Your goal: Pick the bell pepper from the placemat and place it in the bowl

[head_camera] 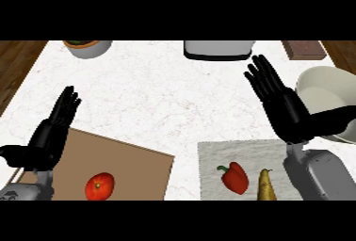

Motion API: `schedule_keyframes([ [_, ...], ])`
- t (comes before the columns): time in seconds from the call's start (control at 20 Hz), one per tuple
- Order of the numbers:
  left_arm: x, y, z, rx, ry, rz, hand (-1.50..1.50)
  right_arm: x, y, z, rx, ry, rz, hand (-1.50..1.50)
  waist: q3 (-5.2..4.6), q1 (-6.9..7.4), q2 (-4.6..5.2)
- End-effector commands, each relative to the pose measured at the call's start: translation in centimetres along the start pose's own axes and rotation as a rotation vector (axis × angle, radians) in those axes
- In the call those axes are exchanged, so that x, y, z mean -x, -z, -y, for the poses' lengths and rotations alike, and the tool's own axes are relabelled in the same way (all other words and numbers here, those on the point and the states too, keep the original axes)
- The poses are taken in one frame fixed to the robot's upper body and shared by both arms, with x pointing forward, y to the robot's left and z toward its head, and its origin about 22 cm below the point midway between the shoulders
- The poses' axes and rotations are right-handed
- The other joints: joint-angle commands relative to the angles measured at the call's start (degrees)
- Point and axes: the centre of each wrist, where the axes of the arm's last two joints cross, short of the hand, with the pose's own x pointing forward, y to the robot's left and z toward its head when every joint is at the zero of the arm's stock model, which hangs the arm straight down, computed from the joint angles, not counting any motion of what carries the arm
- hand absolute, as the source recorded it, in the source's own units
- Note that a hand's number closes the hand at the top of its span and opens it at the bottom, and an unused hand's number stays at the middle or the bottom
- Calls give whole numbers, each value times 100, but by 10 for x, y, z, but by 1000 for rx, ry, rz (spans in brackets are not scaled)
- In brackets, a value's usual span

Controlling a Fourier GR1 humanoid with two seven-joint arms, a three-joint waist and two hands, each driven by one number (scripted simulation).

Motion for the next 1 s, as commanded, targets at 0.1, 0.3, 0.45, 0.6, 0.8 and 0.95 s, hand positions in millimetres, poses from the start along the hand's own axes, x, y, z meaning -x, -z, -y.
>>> schedule_keyframes([
  [0.1,-26,18,-3,-20,89,75,0,6,15,-27,-497,136,1,150,77,314,185],
  [0.3,-24,20,-7,-52,141,45,0,-39,29,6,-603,-341,109,150,62,219,120],
  [0.45,-47,37,12,-59,146,65,0,43,18,41,-625,114,26,-150,99,341,314],
  [0.6,-44,36,20,-56,162,51,0,26,27,52,-855,150,126,-150,94,290,264],
  [0.8,-49,41,19,-74,179,47,0,-7,39,74,-1014,10,177,-150,87,222,225],
  [0.95,-47,44,11,-78,182,5,0,-26,48,66,-1104,-135,170,-150,73,200,201],
])
